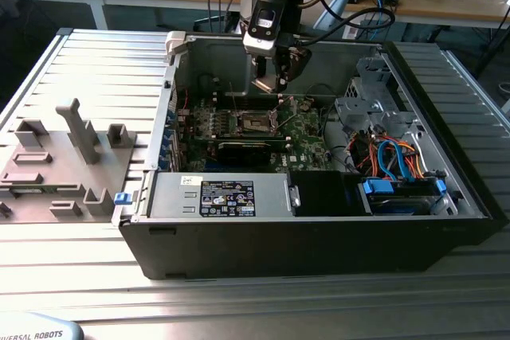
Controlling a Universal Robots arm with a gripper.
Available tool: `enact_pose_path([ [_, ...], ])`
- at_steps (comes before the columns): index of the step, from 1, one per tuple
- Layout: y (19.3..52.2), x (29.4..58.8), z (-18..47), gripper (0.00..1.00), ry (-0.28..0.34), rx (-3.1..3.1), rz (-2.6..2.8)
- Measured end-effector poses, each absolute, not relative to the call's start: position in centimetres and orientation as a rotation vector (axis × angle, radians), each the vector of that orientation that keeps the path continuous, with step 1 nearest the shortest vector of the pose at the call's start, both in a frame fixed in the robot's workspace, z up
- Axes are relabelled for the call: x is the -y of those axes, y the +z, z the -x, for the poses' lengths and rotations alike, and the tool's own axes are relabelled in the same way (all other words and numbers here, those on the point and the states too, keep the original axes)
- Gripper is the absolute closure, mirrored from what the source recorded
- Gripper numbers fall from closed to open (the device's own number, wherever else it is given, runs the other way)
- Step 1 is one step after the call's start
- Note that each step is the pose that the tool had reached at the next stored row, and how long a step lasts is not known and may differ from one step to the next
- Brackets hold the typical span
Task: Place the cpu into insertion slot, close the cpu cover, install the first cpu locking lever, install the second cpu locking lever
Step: 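Place the cpu into insertion slot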
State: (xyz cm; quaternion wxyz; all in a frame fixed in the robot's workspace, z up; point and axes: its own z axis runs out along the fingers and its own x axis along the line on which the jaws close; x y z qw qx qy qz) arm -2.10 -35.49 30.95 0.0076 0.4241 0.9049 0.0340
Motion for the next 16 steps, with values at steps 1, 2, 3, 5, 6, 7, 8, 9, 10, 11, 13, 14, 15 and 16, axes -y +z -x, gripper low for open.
enact_pose_path([
  [1,30.95,35.49,2.1,0.46,0.106,-2.829,-1.327],
  [2,30.95,35.49,2.1,0.46,0.106,-2.828,-1.329],
  [3,30.95,35.49,2.1,0.46,0.106,-2.827,-1.33],
  [5,30.95,35.49,2.09,0.46,0.106,-2.826,-1.333],
  [6,30.95,35.49,2.1,0.46,0.106,-2.825,-1.334],
  [7,30.95,35.49,2.1,0.46,0.106,-2.825,-1.335],
  [8,30.94,35.49,2.1,0.46,0.106,-2.824,-1.336],
  [9,30.94,35.5,2.1,0.46,0.106,-2.824,-1.337],
  [10,30.94,35.49,2.1,0.46,0.106,-2.823,-1.338],
  [11,30.94,35.49,2.1,0.46,0.106,-2.822,-1.34],
  [13,30.94,35.49,2.1,0.46,0.106,-2.821,-1.342],
  [14,30.93,35.5,2.1,0.46,0.106,-2.82,-1.344],
  [15,30.93,35.49,2.1,0.46,0.106,-2.82,-1.345],
  [16,30.93,35.5,2.1,0.46,0.106,-2.819,-1.345],
])
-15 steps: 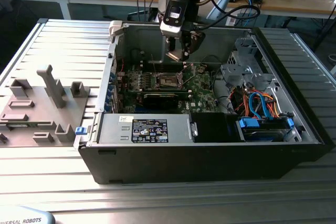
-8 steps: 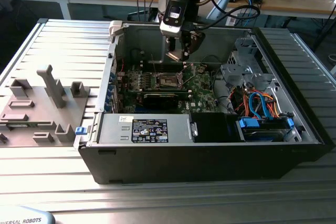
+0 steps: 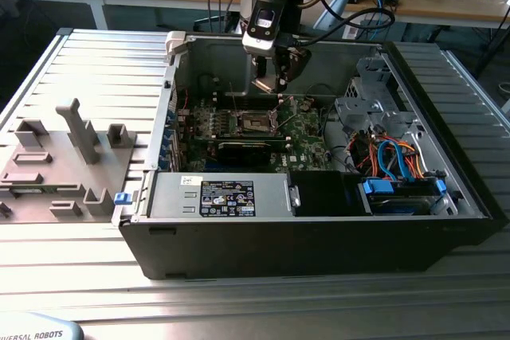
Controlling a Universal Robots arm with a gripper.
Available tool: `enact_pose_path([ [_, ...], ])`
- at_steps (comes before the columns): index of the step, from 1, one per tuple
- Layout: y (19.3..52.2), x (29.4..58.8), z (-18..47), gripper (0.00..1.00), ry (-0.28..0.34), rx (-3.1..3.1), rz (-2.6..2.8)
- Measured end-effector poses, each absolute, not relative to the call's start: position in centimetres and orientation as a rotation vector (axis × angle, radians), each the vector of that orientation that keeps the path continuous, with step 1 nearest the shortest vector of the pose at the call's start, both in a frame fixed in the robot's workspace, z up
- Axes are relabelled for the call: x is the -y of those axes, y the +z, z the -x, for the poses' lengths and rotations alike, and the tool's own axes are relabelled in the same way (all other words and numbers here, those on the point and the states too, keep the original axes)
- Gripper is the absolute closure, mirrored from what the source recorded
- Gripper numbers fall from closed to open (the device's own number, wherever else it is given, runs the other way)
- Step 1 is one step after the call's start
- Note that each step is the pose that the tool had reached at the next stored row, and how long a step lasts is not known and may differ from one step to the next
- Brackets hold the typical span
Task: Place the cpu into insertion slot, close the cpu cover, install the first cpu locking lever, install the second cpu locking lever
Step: 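Place the cpu into insertion slot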
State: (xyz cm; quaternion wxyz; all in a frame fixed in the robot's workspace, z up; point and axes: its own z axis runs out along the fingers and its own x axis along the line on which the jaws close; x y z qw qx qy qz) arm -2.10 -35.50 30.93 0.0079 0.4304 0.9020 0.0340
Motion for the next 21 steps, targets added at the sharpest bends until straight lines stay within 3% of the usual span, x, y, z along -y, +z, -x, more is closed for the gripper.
enact_pose_path([
  [21,30.9,35.49,2.09,0.46,0.106,-2.808,-1.368],
])
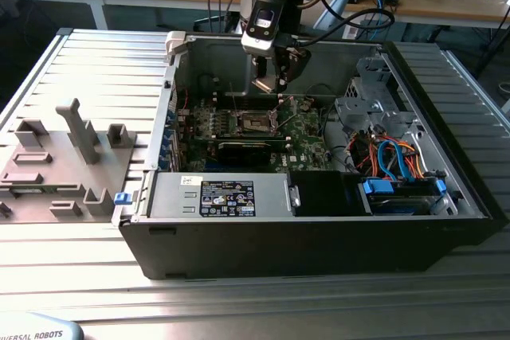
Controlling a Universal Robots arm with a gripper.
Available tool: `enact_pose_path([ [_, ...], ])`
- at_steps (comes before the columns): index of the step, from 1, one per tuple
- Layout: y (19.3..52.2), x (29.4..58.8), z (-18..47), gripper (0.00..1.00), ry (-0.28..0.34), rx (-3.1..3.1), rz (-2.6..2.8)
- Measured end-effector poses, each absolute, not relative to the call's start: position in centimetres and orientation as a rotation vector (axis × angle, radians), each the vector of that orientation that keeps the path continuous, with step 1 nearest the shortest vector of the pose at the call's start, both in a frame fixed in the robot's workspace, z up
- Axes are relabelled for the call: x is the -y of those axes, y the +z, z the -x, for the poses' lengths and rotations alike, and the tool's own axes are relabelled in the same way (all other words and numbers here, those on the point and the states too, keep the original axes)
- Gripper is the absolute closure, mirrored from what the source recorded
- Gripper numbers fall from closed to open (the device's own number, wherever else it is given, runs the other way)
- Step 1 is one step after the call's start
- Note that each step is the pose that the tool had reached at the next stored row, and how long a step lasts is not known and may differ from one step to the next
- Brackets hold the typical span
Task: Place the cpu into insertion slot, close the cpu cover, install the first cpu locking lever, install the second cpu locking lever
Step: 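Place the cpu into insertion slot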
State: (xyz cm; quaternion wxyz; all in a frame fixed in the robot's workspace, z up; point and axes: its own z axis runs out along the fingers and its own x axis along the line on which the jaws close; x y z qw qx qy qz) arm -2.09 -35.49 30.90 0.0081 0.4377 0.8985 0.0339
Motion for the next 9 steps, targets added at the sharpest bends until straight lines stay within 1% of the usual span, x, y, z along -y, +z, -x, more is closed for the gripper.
enact_pose_path([
  [9,30.89,35.49,2.1,0.46,0.106,-2.803,-1.377],
])
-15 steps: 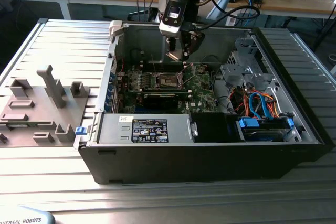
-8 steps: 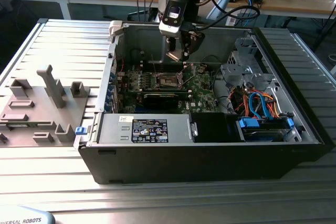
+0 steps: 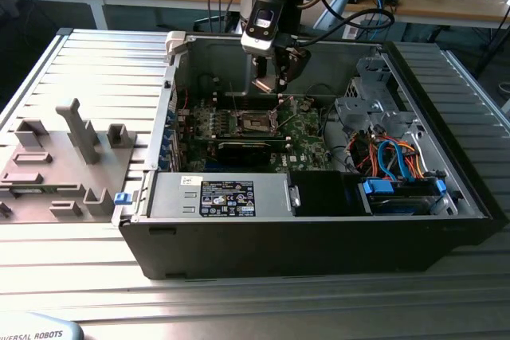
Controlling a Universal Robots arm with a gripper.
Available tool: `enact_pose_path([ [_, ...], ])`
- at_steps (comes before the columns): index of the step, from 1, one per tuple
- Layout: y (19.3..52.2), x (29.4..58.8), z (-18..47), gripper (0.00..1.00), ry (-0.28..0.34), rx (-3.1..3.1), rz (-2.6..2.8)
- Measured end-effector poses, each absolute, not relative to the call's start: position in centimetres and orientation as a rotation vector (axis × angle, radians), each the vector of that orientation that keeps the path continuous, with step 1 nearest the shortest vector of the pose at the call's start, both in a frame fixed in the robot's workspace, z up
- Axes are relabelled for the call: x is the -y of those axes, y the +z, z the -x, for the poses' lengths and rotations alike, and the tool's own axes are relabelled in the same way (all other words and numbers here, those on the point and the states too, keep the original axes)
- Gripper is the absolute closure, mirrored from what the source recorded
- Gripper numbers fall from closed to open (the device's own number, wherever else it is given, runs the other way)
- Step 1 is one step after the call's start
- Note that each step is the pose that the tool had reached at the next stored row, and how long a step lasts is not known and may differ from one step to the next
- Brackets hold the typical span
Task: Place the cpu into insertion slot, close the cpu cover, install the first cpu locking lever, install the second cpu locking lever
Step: 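Place the cpu into insertion slot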
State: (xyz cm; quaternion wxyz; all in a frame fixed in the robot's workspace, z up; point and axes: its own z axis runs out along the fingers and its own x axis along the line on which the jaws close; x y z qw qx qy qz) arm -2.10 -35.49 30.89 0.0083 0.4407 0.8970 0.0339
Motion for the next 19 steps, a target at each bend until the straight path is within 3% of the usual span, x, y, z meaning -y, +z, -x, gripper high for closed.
enact_pose_path([
  [19,30.85,35.5,2.1,0.46,0.106,-2.794,-1.395],
])
